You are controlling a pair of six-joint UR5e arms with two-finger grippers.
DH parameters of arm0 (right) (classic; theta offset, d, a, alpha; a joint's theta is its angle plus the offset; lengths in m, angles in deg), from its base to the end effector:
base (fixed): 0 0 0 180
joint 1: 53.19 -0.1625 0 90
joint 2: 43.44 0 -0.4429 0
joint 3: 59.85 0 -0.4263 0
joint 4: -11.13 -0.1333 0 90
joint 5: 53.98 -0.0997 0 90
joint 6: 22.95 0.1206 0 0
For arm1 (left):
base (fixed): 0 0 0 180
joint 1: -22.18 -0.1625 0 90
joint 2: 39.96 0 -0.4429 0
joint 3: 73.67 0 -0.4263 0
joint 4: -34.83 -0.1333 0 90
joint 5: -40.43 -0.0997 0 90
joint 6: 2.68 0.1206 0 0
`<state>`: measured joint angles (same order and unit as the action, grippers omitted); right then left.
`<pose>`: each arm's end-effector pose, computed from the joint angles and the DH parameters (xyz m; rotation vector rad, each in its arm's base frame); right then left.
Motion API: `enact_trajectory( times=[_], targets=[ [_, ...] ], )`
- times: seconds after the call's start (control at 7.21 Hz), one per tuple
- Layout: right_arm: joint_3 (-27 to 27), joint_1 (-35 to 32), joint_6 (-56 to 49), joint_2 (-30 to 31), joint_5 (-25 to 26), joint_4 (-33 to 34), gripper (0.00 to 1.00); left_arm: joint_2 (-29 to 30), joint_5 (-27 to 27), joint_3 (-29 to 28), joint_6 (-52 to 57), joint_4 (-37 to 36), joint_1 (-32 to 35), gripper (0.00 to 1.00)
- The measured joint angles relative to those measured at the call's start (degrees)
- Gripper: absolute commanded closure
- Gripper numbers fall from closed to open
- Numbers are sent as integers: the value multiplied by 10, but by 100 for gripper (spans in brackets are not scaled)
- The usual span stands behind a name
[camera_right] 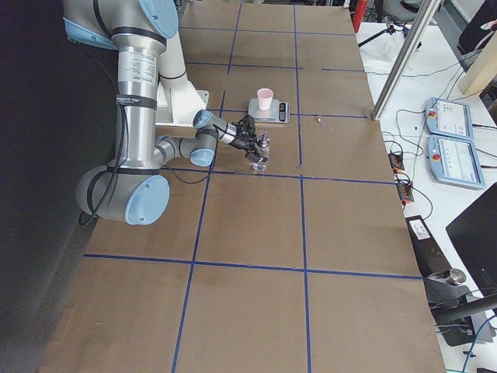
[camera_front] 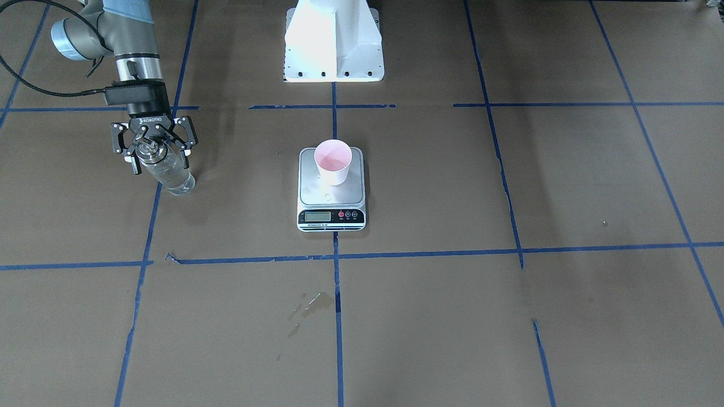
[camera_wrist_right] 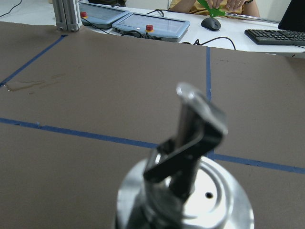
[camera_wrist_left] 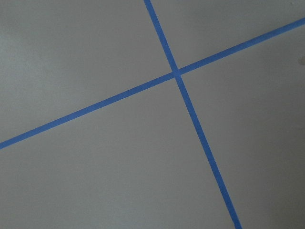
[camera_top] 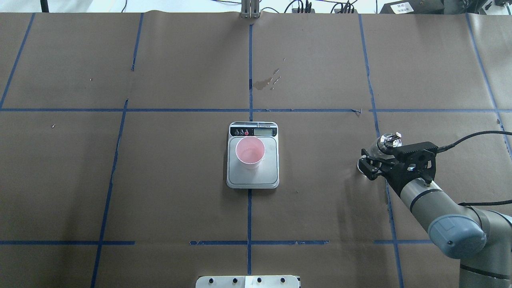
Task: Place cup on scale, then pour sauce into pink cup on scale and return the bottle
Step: 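Hold the upright bottle with the right gripper above its spot, then lower the bottle onto the table and open the right gripper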
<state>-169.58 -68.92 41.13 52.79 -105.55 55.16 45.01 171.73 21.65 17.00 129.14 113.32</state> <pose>-0.4234 -0.3356 0.4654 0.9196 -0.7129 0.1904 -0.0635 -0.4929 0.6839 0.2067 0.6982 0.3382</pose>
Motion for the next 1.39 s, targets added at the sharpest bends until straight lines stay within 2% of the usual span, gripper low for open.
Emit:
enact_trajectory(
  times=[0.83, 1.39],
  targets=[
    [-8, 5, 1, 1, -1, -2, 0, 1, 0, -2, 0, 0, 0, 0],
    [-9, 37, 1, 26, -3, -4, 0, 2, 0, -2, 0, 0, 0, 0]
  ],
)
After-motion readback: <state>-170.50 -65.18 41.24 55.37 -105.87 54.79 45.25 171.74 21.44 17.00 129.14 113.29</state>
